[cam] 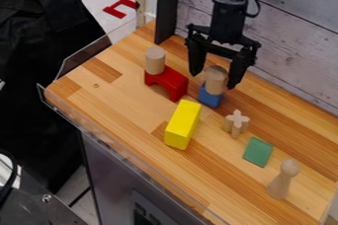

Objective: Pick the white cylinder block and put it on top of the blue cube

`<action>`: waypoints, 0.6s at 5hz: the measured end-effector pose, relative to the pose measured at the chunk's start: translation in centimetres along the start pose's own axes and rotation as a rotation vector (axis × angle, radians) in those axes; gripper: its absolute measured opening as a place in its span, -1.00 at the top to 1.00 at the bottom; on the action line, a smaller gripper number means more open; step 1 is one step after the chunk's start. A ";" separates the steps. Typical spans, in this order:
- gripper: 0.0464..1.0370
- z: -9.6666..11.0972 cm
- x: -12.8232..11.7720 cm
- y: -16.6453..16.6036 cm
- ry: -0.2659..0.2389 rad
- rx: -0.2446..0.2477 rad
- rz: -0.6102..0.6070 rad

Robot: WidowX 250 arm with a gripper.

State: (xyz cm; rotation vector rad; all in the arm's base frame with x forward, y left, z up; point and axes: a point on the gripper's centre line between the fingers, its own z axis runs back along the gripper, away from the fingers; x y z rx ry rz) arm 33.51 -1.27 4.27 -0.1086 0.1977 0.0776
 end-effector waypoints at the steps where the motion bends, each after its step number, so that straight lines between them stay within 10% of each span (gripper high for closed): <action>1: -0.93 3.2 -0.3 0.1 -0.077 0.005 0.008; 3: -0.93 5.2 -0.8 2.2 -0.111 0.014 0.053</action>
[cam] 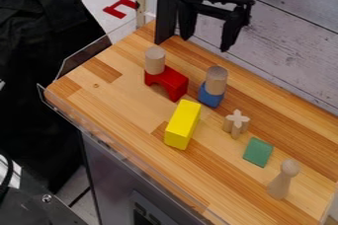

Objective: Pick the white cylinder block and put it on top of the blue cube

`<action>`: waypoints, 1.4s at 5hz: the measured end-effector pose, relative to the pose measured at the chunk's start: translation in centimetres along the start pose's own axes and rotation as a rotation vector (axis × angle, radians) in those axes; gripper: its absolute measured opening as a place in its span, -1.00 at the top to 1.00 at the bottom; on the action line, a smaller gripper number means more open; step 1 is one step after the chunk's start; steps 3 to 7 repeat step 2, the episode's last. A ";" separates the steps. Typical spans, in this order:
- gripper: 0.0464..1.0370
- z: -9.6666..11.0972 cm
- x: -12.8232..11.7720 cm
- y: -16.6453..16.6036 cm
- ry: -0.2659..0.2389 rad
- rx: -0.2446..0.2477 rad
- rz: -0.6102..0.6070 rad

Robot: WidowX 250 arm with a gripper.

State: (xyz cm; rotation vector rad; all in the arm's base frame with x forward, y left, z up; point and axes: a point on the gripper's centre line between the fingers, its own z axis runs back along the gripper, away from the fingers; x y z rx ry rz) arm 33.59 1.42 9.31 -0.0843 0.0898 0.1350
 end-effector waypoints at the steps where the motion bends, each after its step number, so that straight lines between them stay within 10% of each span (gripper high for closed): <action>1: -0.93 0.7 -0.3 1.7 -0.039 0.042 0.032; 7: -0.93 0.7 -0.2 2.4 -0.046 0.072 0.039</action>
